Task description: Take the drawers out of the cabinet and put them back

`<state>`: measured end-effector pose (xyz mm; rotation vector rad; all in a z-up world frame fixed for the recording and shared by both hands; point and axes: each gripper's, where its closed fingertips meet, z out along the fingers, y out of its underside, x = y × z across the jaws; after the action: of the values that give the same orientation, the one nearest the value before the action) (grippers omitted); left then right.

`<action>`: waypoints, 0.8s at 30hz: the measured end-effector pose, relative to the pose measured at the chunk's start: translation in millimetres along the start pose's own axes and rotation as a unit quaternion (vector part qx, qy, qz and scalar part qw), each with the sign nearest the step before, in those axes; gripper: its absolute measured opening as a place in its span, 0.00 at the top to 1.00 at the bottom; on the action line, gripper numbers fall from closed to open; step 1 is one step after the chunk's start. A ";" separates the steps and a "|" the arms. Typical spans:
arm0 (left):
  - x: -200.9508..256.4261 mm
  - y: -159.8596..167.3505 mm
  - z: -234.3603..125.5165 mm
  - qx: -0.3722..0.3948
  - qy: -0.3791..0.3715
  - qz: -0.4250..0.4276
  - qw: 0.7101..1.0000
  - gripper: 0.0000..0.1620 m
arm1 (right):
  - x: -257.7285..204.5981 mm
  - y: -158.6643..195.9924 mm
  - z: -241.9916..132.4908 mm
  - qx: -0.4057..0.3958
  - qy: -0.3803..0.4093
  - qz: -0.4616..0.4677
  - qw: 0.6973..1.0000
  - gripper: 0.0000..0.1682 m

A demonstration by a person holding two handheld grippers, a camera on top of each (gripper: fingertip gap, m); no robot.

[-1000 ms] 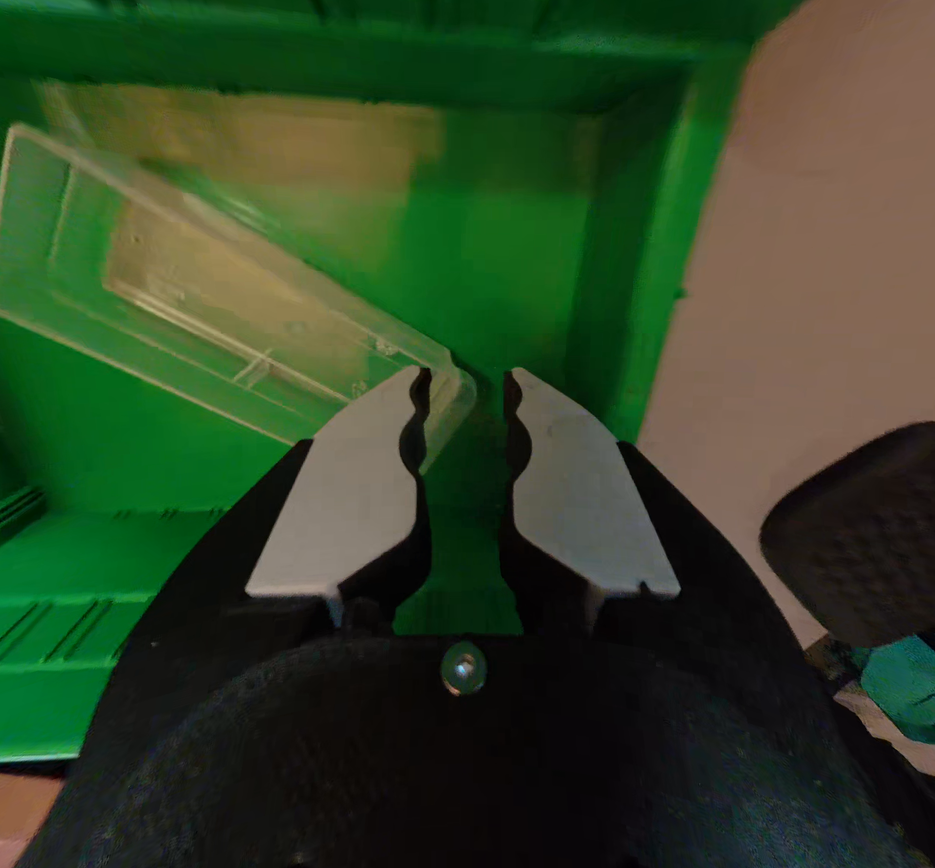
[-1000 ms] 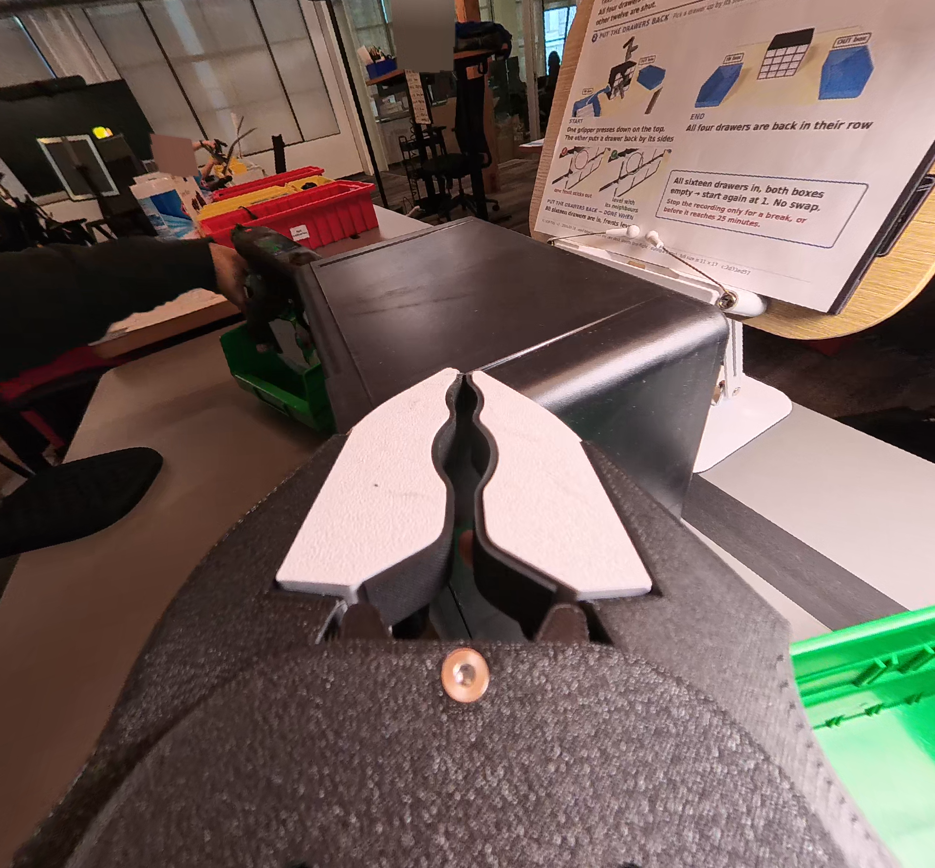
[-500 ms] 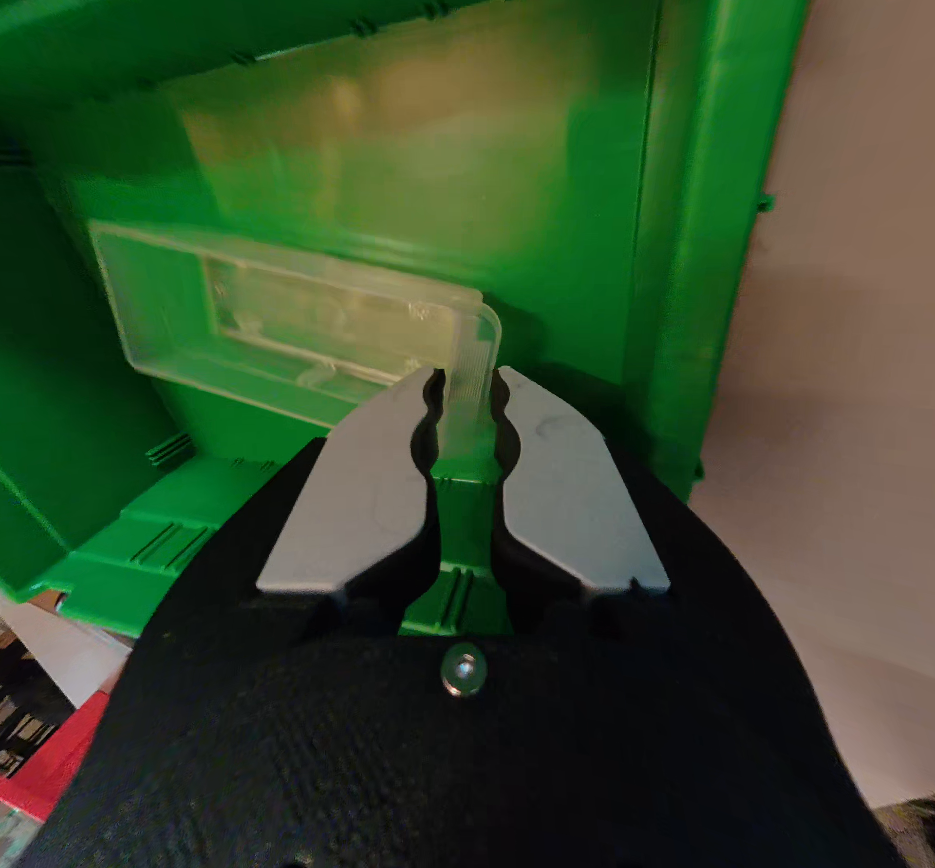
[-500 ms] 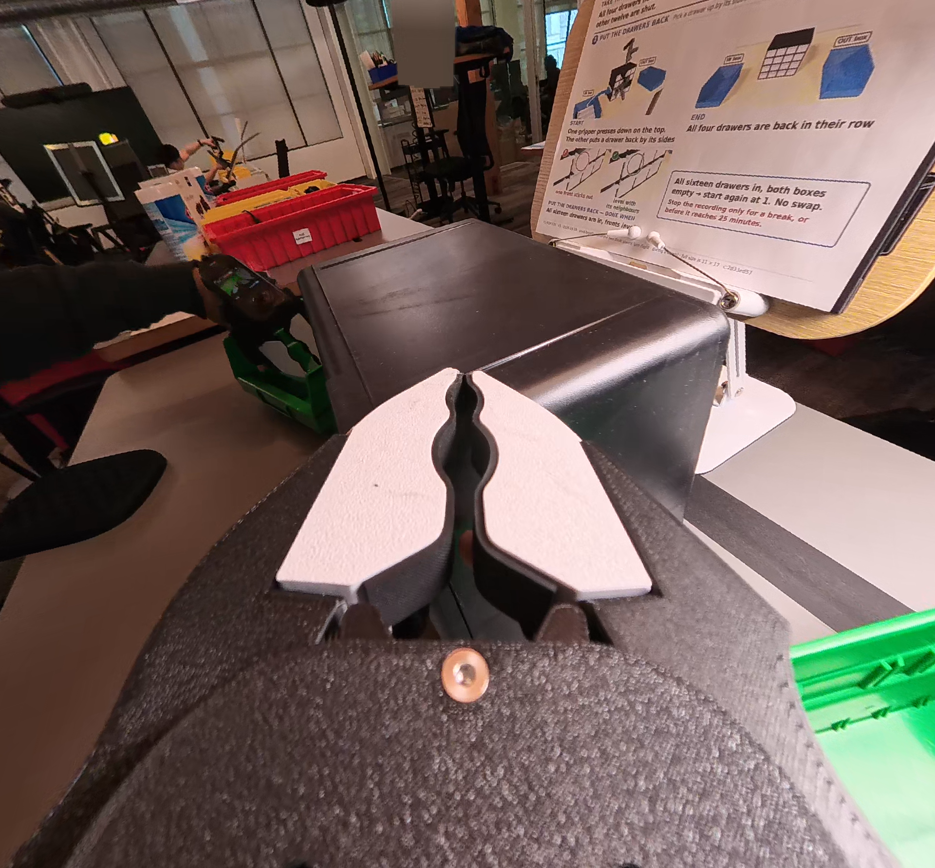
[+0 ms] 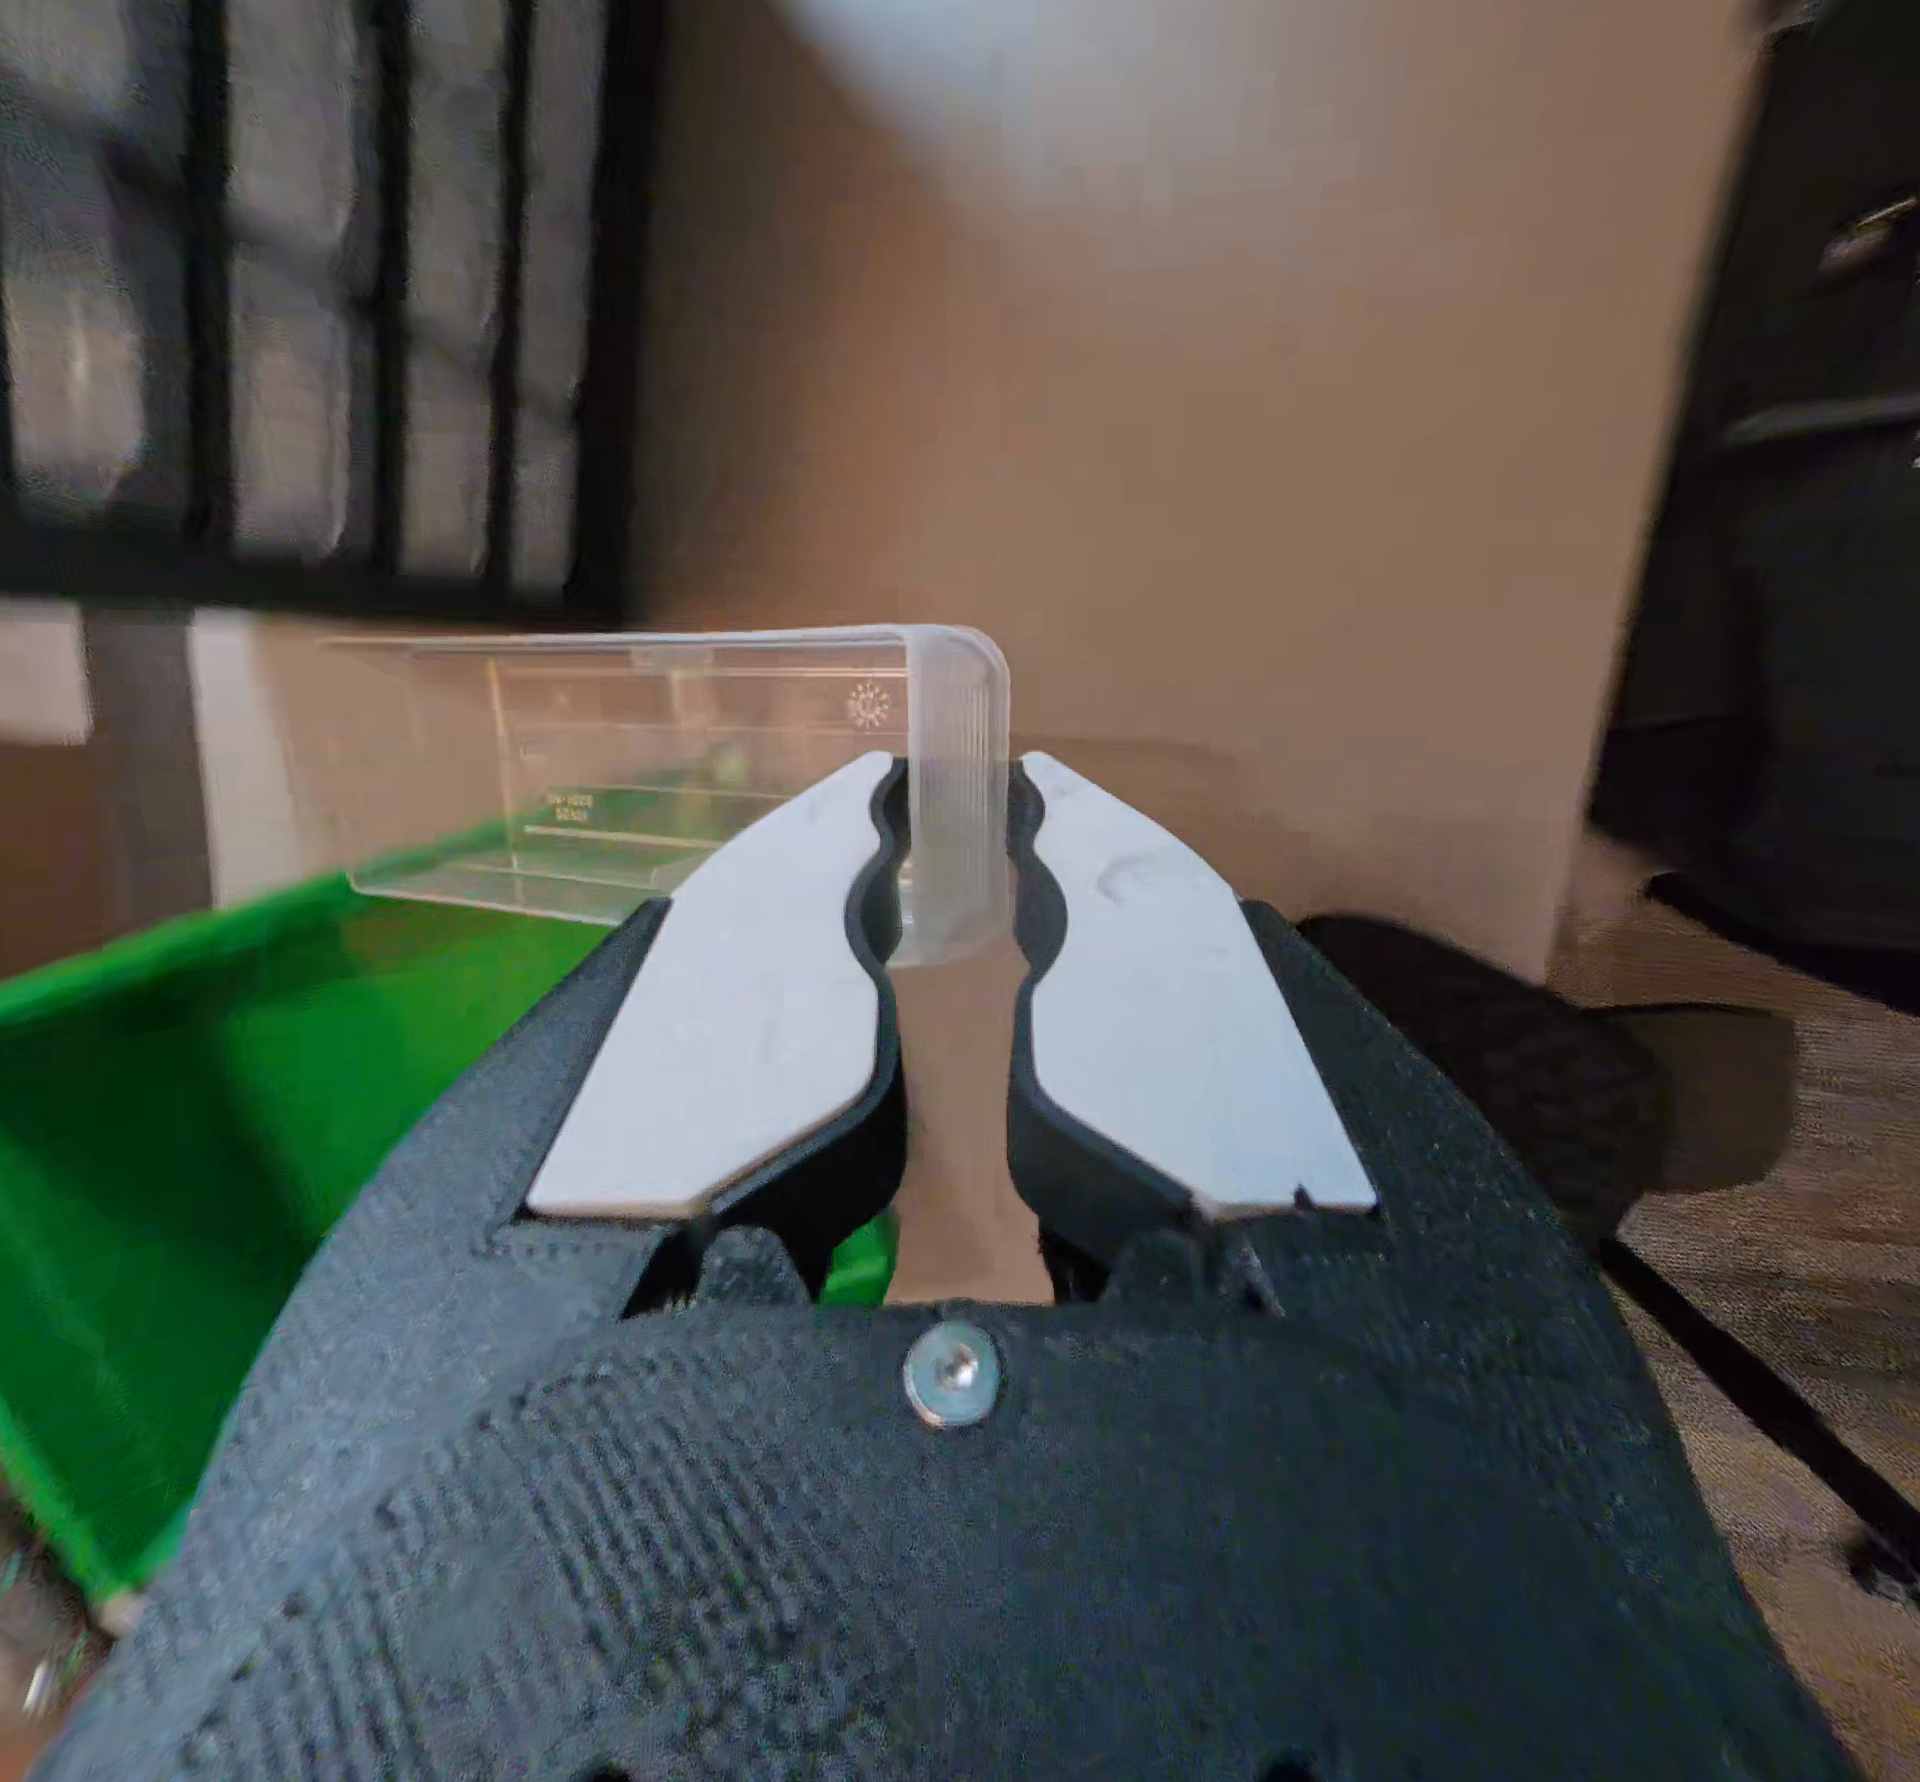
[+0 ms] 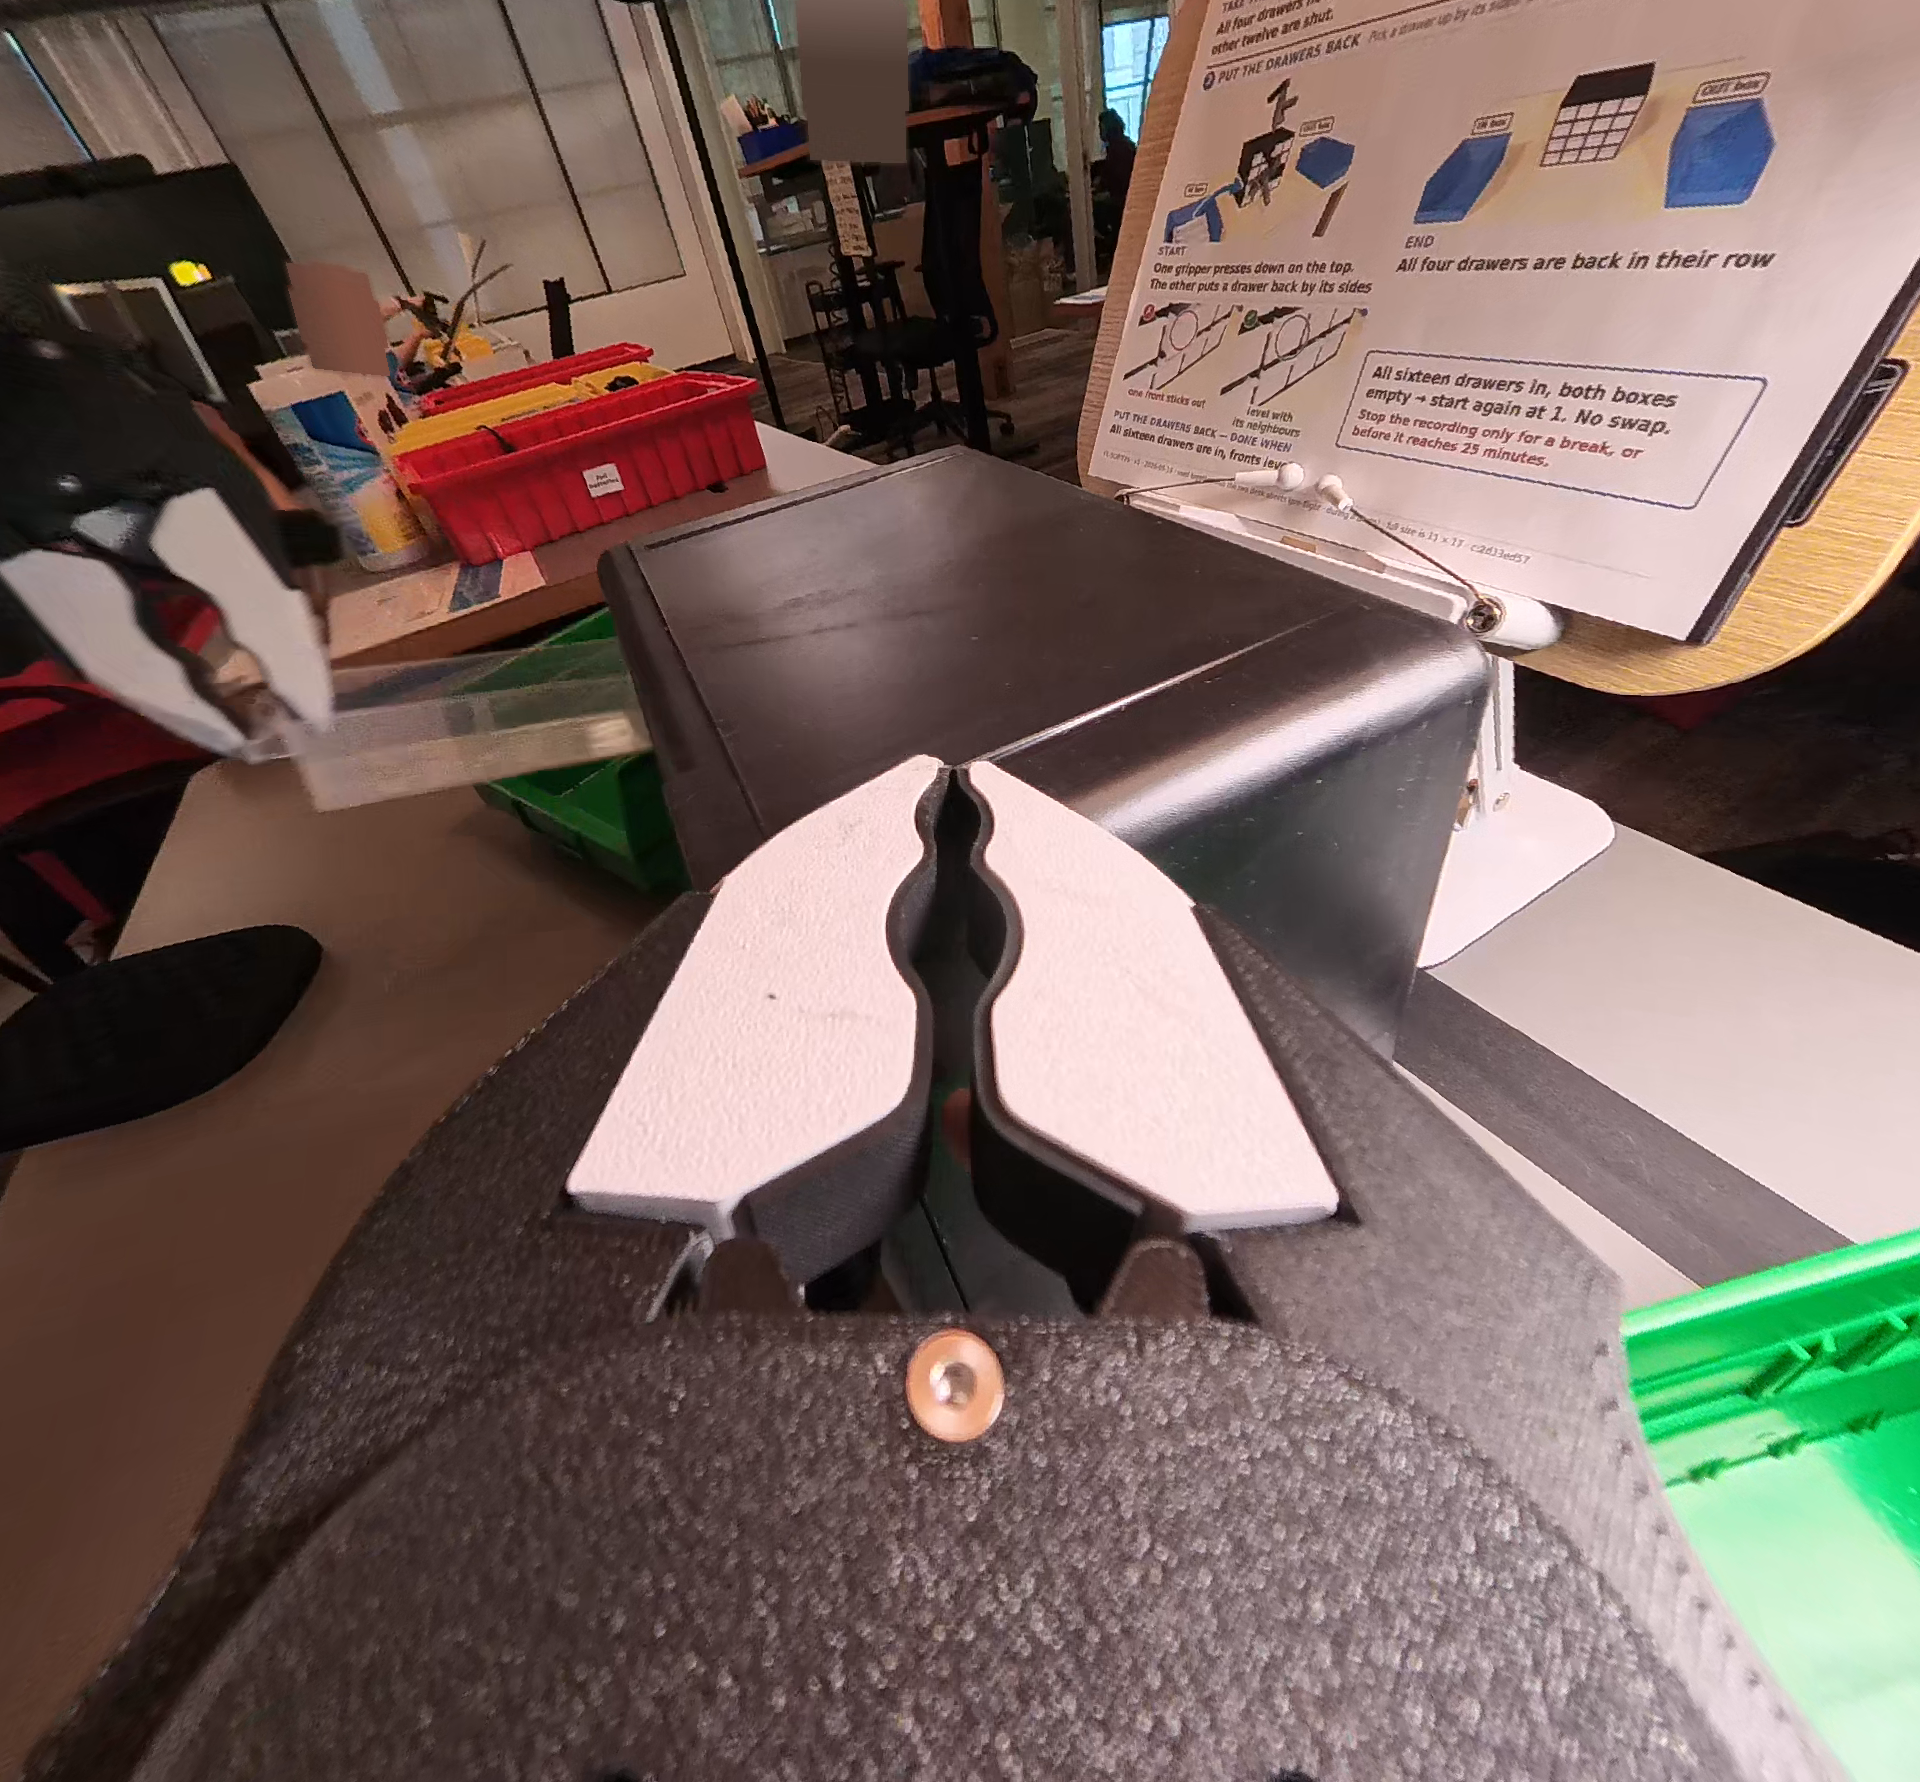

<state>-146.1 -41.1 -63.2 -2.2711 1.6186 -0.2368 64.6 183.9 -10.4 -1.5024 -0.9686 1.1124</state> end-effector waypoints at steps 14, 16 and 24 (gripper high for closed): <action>42.9 -149.7 80.8 0.095 0.135 0.106 0.981 0.89 | -0.7 0.7 -0.8 -0.008 0.006 -0.012 1.000 1.00; 38.0 -163.5 91.7 0.094 0.133 0.114 0.980 0.89 | -0.7 0.7 -0.8 -0.008 0.004 -0.012 1.000 1.00; 22.0 -194.3 108.3 0.088 0.114 0.122 0.982 0.89 | -0.7 0.7 -0.9 -0.008 -0.001 -0.010 1.000 1.00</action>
<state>68.3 14.3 -93.5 -1.9495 1.8891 -0.5694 65.4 182.9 -10.9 -1.5007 -0.9936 1.0951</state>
